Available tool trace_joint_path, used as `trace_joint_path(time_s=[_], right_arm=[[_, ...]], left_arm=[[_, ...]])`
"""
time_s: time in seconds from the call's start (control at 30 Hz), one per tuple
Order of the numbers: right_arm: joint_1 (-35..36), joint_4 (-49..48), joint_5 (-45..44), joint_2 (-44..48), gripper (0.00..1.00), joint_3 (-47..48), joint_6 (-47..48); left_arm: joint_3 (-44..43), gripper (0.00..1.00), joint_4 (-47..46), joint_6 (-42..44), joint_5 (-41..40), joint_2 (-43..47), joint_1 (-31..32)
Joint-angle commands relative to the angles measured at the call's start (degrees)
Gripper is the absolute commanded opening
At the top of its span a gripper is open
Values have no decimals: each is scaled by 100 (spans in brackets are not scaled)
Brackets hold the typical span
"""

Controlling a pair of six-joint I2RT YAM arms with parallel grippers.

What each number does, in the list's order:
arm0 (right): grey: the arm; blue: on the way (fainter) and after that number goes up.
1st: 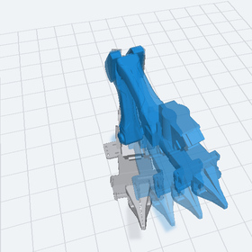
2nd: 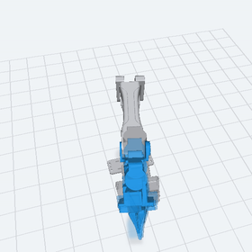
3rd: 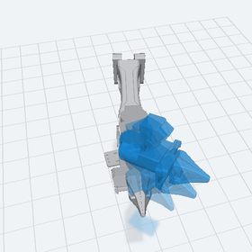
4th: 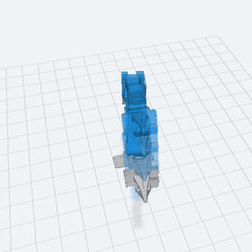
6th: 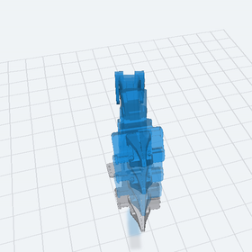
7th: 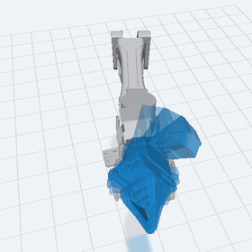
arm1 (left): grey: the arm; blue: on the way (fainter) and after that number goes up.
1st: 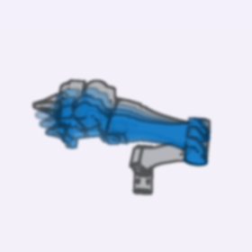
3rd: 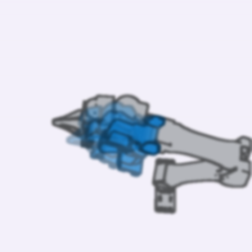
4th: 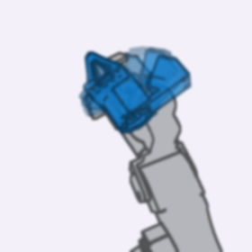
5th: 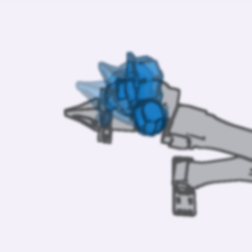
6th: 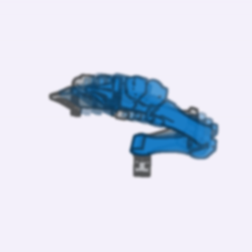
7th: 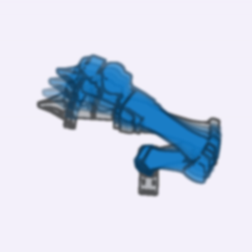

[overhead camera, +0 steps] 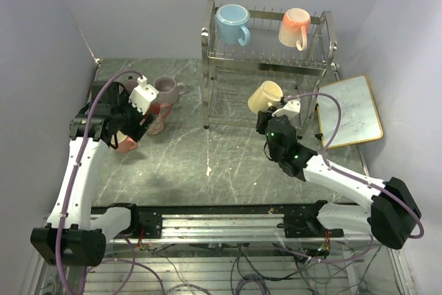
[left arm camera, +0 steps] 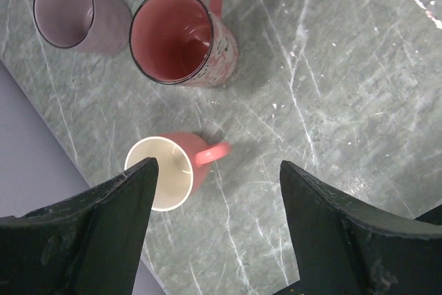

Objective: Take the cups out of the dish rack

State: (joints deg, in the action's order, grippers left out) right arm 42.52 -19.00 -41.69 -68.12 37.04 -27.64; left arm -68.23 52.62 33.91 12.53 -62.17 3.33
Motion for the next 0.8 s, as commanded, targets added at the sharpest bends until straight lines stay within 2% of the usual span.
trace_joint_path(time_s=[0.0, 0.17, 0.3, 0.33, 0.4, 0.77], right_arm=[[230, 495, 815, 561, 0, -13, -1251], [370, 844, 1799, 1036, 0, -208, -2703], [491, 306, 2535, 1204, 0, -469, -3949], [507, 135, 2736, 1169, 0, -500, -4150], [552, -69, 3024, 1071, 0, -450, -4447], [842, -1745, 4416, 287, 0, -478, -5974]], left_arm=[[200, 83, -236, 343, 563, 383, 18], [365, 84, -283, 657, 860, 686, 18], [354, 84, -366, 639, 1161, 836, 23], [358, 88, -365, 649, 1274, 878, 19], [383, 89, -331, 726, 1612, 960, 20], [850, 88, -465, 1158, 3035, 1515, 18]])
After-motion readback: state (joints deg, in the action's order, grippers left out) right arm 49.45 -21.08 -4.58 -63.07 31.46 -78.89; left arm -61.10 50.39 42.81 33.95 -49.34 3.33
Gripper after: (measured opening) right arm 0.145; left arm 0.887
